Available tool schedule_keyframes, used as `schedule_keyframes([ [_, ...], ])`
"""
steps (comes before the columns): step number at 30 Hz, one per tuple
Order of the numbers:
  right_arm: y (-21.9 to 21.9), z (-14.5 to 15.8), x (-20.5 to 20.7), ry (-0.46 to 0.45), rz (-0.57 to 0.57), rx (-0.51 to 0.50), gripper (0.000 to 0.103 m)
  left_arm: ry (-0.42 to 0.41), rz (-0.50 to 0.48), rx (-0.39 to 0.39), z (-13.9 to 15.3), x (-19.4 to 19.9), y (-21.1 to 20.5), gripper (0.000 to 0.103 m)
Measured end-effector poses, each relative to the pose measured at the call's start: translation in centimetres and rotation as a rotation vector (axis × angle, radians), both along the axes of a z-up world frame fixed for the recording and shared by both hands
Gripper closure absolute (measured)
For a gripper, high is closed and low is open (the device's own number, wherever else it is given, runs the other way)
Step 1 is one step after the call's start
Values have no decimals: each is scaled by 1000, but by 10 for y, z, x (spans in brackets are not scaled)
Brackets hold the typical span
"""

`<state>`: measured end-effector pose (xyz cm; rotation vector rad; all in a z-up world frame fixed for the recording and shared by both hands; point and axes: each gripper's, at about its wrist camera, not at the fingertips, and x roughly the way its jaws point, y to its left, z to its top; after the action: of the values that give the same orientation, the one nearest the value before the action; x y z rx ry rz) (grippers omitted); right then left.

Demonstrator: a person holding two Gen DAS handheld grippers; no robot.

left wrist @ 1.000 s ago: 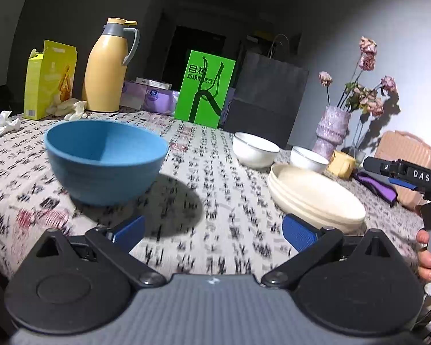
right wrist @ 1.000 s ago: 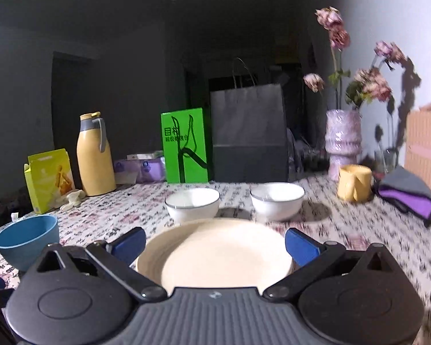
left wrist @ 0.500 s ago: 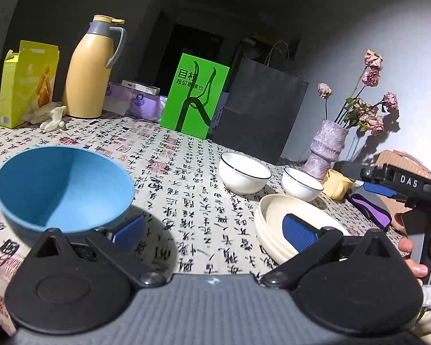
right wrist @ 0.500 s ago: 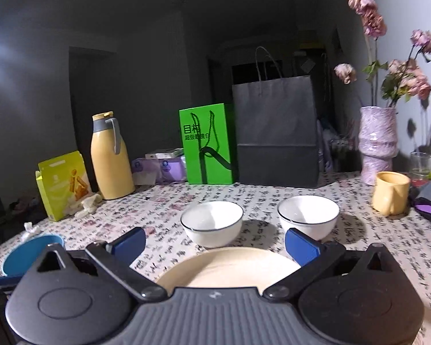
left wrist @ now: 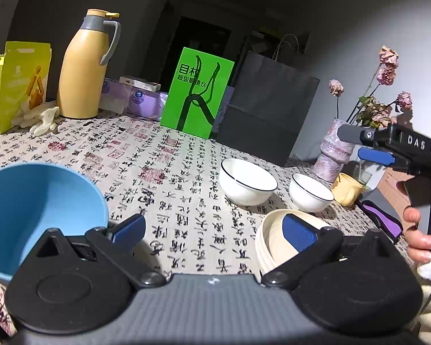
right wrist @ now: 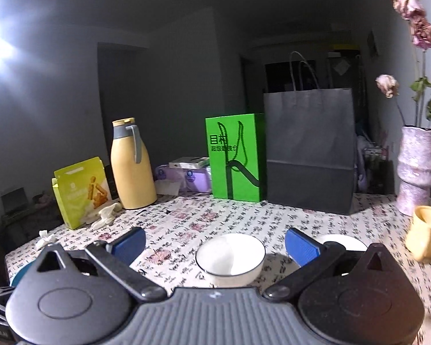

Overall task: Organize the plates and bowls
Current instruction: 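Move both open grippers toward the white black-rimmed bowls, then position both grippers on the rim of one white bowl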

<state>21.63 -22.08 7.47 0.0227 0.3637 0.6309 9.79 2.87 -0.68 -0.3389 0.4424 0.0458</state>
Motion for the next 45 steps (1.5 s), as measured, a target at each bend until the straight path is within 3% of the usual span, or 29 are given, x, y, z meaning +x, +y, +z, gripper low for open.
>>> schedule_keyframes([
  [6, 6, 18, 33, 49, 76, 17, 0, 7, 35, 21, 8, 15, -4, 0],
  [14, 30, 27, 79, 127, 72, -64, 0, 41, 75, 34, 14, 39, -12, 0],
  [25, 36, -11, 137, 260, 108, -115, 0, 97, 129, 58, 19, 86, -26, 0],
  [28, 30, -18, 148, 297, 110, -107, 0, 123, 153, 33, 19, 103, -31, 0],
  [33, 24, -34, 172, 375, 88, -89, 0, 204, 201, -85, 15, 135, -26, 0],
  [39, 23, -54, 193, 457, 64, -88, 2, 279, 262, -121, 8, 171, -30, 0],
  [45, 31, -68, 197, 462, 86, -119, 12, 346, 324, -141, -6, 195, -30, 0],
])
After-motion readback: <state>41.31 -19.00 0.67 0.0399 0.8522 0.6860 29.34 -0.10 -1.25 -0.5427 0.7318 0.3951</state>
